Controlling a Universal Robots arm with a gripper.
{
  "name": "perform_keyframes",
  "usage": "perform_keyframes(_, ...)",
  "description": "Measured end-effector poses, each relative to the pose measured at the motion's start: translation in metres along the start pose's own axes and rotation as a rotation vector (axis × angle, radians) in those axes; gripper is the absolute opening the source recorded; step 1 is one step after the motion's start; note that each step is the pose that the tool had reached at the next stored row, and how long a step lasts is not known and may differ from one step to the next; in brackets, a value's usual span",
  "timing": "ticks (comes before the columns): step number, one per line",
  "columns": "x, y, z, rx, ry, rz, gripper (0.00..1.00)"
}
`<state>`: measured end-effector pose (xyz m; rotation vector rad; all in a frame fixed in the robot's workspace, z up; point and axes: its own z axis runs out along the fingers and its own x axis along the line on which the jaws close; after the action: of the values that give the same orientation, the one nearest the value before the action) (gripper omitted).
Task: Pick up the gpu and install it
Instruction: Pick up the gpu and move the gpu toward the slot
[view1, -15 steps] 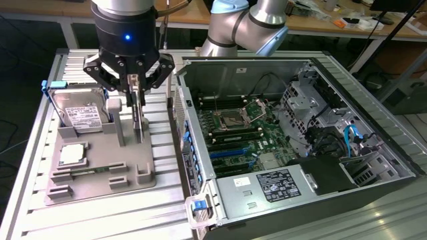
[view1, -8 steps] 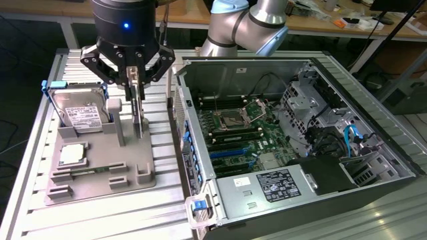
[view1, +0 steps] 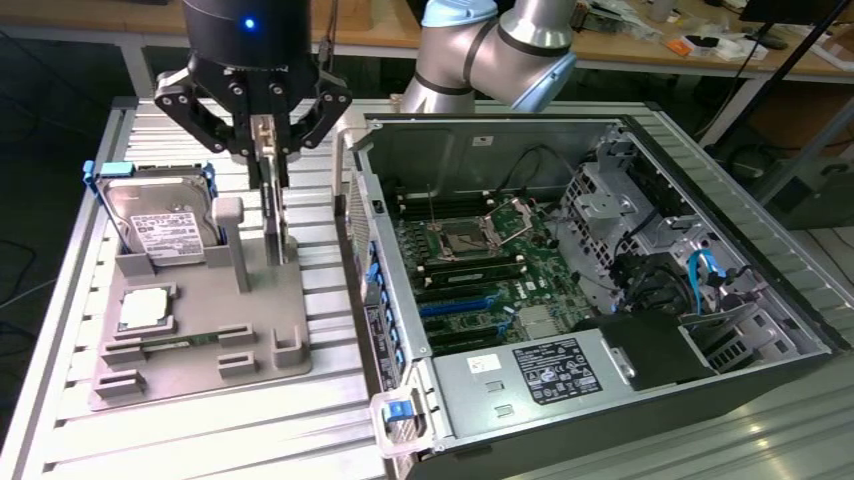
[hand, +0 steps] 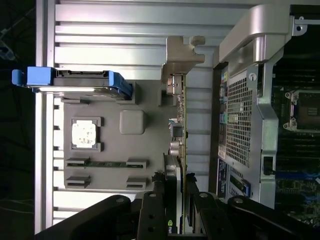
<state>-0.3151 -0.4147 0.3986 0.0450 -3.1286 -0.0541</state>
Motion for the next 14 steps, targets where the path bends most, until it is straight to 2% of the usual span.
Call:
perform_keyframes(4, -0.003, 0.0002, -0.0059, -0.0002, -0.0002, 0.0, 0.27)
perform_keyframes(14, -0.017, -0.0002, -0.0067, 0.0029, 0.0, 0.0, 0.27)
